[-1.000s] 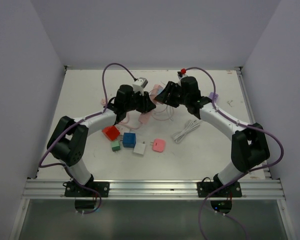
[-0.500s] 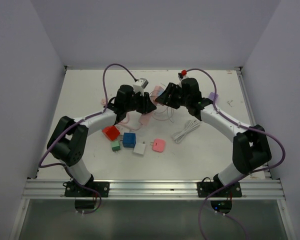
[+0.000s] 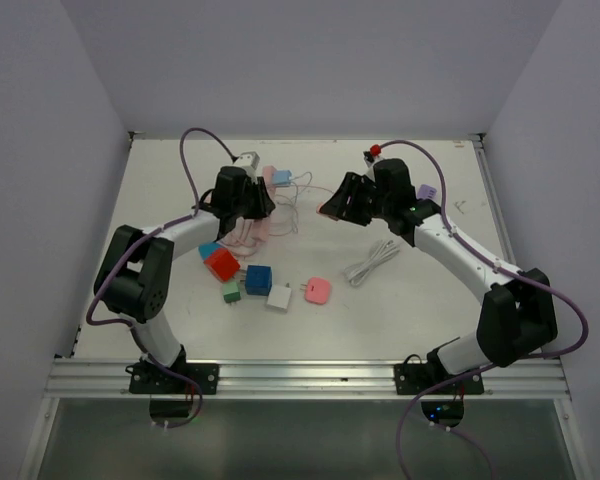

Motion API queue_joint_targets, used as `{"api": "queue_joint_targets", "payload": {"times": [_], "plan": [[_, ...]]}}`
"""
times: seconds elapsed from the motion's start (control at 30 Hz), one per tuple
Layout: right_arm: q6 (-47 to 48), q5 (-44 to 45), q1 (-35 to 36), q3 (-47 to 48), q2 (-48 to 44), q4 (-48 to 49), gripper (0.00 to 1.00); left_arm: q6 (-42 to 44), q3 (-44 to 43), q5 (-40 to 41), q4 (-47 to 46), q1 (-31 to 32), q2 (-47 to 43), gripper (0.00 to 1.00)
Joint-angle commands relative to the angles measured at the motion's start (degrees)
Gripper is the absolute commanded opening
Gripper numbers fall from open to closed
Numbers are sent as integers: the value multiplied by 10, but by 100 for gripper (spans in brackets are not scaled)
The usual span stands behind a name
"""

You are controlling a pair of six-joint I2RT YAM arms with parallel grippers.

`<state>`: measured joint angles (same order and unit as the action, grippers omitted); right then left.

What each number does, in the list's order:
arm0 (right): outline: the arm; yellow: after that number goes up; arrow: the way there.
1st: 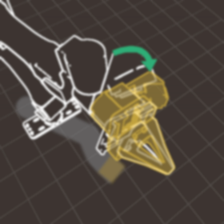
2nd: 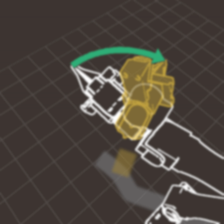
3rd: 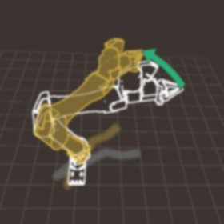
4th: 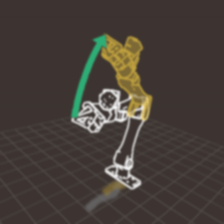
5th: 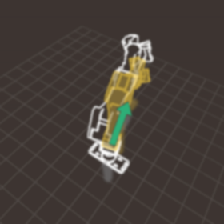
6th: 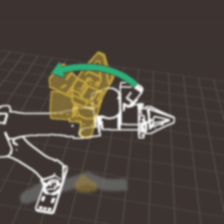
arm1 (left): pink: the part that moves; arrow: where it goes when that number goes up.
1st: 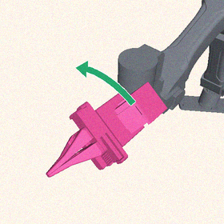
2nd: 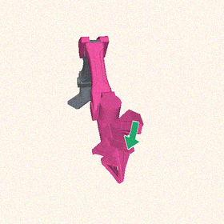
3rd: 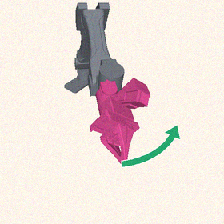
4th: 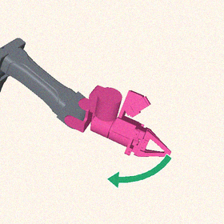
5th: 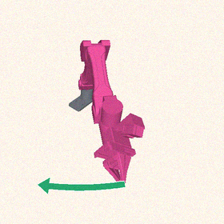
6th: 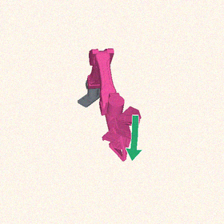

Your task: Pull the plug off the socket

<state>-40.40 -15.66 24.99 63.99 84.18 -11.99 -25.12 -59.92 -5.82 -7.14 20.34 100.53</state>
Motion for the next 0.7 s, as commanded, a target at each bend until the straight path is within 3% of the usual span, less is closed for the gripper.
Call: {"api": "queue_joint_targets", "payload": {"times": [0.0, 0.17, 0.4, 0.67], "plan": [[16, -19, -2, 12, -8, -12, 0, 8, -20, -35, -40, 8, -10, 0], [30, -19, -5, 61, 8, -31, 0, 49, -24, -131, -25, 9, -10, 0], [67, 30, -11, 176, 37, -95, 0, 137, -21, -152, 30, 44, -34, 0], [74, 90, -43, 218, 90, -145, 1, 216, -2, -199, 46, 88, -74, 0]]}}
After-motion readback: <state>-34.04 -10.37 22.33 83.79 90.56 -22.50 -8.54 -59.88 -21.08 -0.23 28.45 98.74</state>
